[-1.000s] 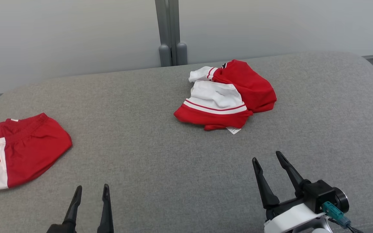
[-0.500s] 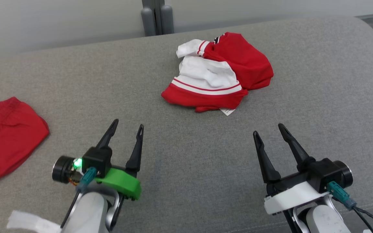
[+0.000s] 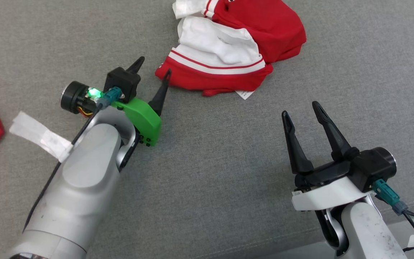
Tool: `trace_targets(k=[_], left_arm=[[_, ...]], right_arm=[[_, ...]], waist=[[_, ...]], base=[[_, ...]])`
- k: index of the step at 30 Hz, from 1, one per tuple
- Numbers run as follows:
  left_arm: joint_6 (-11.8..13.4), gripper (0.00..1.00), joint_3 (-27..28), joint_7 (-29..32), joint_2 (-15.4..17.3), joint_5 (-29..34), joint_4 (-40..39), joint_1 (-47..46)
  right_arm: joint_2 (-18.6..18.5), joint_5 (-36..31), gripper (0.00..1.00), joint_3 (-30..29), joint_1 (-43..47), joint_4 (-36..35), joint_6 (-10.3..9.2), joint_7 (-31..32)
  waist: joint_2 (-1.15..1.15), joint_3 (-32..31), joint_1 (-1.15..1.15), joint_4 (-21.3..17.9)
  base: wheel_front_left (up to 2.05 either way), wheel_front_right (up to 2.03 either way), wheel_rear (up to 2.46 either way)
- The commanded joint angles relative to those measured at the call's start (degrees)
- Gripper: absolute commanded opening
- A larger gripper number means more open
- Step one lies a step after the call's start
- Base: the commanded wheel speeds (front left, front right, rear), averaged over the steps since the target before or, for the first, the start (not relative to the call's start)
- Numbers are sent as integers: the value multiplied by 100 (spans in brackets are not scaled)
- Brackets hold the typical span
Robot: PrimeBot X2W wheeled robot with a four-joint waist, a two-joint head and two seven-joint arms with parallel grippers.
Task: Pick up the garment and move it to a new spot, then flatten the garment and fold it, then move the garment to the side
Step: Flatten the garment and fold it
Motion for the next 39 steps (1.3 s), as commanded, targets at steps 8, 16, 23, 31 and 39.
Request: trace_targets(k=[8, 16, 23, 31, 39], left_arm=[[-8, 100, -737, 483, 172, -1485, 293, -492], [-9, 0, -1575, 142, 552, -2426, -251, -652], [-9, 0, -2065, 165, 709, -2935, -1099, -1223], [-9, 0, -2263, 984, 684, -3394, -2081, -2801], [0, 0, -1814, 5, 121, -3056, -1607, -4427]], right_arm=[[-5, 176, 100, 60, -181, -93, 3, -3], [-6, 236, 100, 13, -133, -50, 3, -3], [-7, 406, 100, 122, -60, 52, 3, -3], [-5, 764, 100, 328, -159, 30, 3, -3], [-3, 1021, 100, 332, -195, -27, 3, -3]], waist=[[0, 495, 0, -409], [0, 340, 0, -410], [0, 9, 0, -436], [0, -173, 0, -872], [0, -152, 0, -1161]], base=[[0, 0, 0], [0, 0, 0], [0, 0, 0], [0, 0, 0], [0, 0, 0]])
